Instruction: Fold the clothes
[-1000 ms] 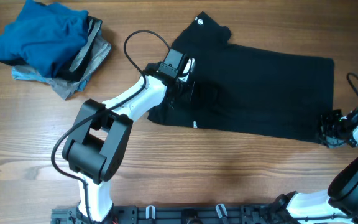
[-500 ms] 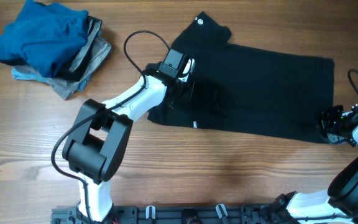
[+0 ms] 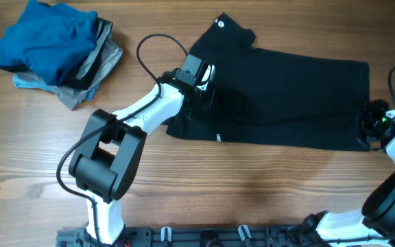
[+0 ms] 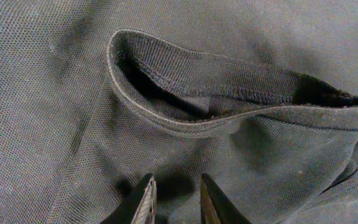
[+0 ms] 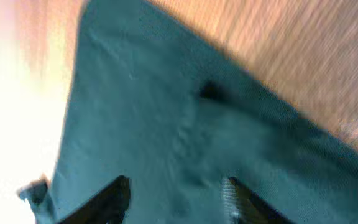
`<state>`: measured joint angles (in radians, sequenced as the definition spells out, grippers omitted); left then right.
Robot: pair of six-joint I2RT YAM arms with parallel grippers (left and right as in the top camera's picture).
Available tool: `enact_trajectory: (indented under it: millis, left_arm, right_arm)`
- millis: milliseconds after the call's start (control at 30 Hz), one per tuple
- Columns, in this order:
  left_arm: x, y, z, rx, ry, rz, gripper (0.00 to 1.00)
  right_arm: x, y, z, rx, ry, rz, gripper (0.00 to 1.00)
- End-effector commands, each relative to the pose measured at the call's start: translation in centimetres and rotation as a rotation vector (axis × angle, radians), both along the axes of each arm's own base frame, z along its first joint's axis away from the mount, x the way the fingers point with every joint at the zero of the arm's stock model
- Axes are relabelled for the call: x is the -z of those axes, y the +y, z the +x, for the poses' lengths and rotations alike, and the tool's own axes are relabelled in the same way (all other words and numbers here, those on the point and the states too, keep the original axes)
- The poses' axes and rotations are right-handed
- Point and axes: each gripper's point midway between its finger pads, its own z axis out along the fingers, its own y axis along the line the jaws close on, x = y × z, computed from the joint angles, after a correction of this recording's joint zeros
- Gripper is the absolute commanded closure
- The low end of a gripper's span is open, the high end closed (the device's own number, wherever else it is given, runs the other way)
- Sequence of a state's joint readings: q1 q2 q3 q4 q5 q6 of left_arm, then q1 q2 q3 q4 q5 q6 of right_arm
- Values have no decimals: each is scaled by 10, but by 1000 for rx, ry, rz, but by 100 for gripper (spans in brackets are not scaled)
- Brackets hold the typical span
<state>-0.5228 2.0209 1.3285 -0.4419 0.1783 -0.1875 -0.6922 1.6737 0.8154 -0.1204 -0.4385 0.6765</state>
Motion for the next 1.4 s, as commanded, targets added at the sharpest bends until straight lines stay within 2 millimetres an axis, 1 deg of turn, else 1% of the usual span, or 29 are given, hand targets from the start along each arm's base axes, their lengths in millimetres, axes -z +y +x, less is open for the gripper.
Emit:
enact_trajectory:
  millis: [0, 100, 167, 233, 267, 333, 400, 433, 467, 500, 533, 600, 667, 700, 767, 800, 833, 867, 933, 967, 1000, 1033, 1067, 1100, 1133, 1233, 1267, 1300, 1367]
  left_arm:
    - [-5, 0, 2, 12, -19, 9, 75]
    - [-5, -1, -1, 17, -7, 3, 75]
    - [-10, -18, -13, 79, 46, -96, 73]
    - [-18, -36, -28, 140, 102, -197, 67]
    - [-19, -41, -32, 155, 113, -213, 66]
    - [-19, -47, -38, 178, 112, -211, 64]
    - [-19, -55, -47, 221, 115, -213, 66]
    - [-18, -57, -52, 229, 125, -207, 69]
    - [-18, -58, -54, 232, 132, -203, 70]
    - [-18, -57, -55, 231, 133, -199, 69]
    - [-20, -56, -53, 227, 123, -194, 68]
    - [-29, -48, -43, 200, 80, -175, 66]
    - [-48, -38, -30, 168, 23, -178, 66]
    - [-62, -32, -25, 153, -3, -191, 66]
    - [-90, -19, -16, 125, -55, -213, 61]
    - [-100, -14, -14, 115, -73, -220, 58]
    - [-106, -9, -13, 105, -86, -222, 55]
    - [-109, -5, -11, 94, -94, -215, 52]
    - [-106, 2, -9, 72, -94, -187, 46]
    - [-101, 7, -9, 58, -87, -158, 44]
    - [-98, 11, -10, 48, -79, -135, 42]
    - [-95, 16, -11, 37, -71, -110, 40]
    - [-92, 20, -12, 27, -67, -88, 39]
    - [-91, 23, -12, 21, -64, -74, 38]
    - [-88, 30, -12, 3, -65, -35, 36]
    - [-83, 41, -12, -21, -61, 21, 35]
    - [-82, 43, -13, -26, -60, 35, 34]
    - [-81, 45, -13, -29, -57, 44, 31]
    - [-81, 46, -13, -33, -57, 46, 26]
  right_arm:
    - [-11, 27, 6, -193, -75, 19, 57]
    - [-31, 68, 10, -387, -183, 89, 60]
    - [-26, 93, 2, -457, -138, 126, 58]
    - [-13, 110, -9, -482, -42, 151, 54]
    - [-8, 119, -13, -513, -7, 146, 52]
    - [-1, 131, -17, -556, 45, 126, 51]
    - [2, 147, -18, -614, 63, 112, 53]
    - [2, 155, -17, -657, 58, 97, 54]
    - [2, 163, -16, -702, 53, 79, 53]
    - [3, 175, -16, -760, 54, 60, 52]
    - [4, 183, -17, -784, 61, 53, 50]
    - [9, 201, -16, -841, 82, 18, 49]
    - [14, 217, -11, -877, 98, -19, 50]
    - [19, 227, -9, -889, 111, -31, 50]
    - [26, 248, -4, -909, 110, -17, 49]
    - [30, 256, 0, -910, 105, -9, 49]
    - [33, 263, 7, -898, 90, 0, 52]
    - [34, 267, 14, -876, 74, 12, 61]
    - [31, 268, 27, -817, 43, 34, 82]
    - [26, 267, 36, -792, 5, 32, 84]
    - [18, 265, 48, -769, -42, 24, 82]
    - [11, 262, 56, -760, -77, 14, 75]
    - [5, 261, 61, -760, -103, 10, 63]
    - [-1, 260, 65, -761, -128, 6, 59]
    - [-9, 258, 68, -760, -152, -1, 55]
    - [-23, 252, 66, -785, -188, -16, 52]
    - [-30, 246, 63, -790, -196, -33, 52]
    - [-39, 236, 59, -784, -200, -55, 51]
    - [-59, 218, 46, -779, -203, -101, 49]
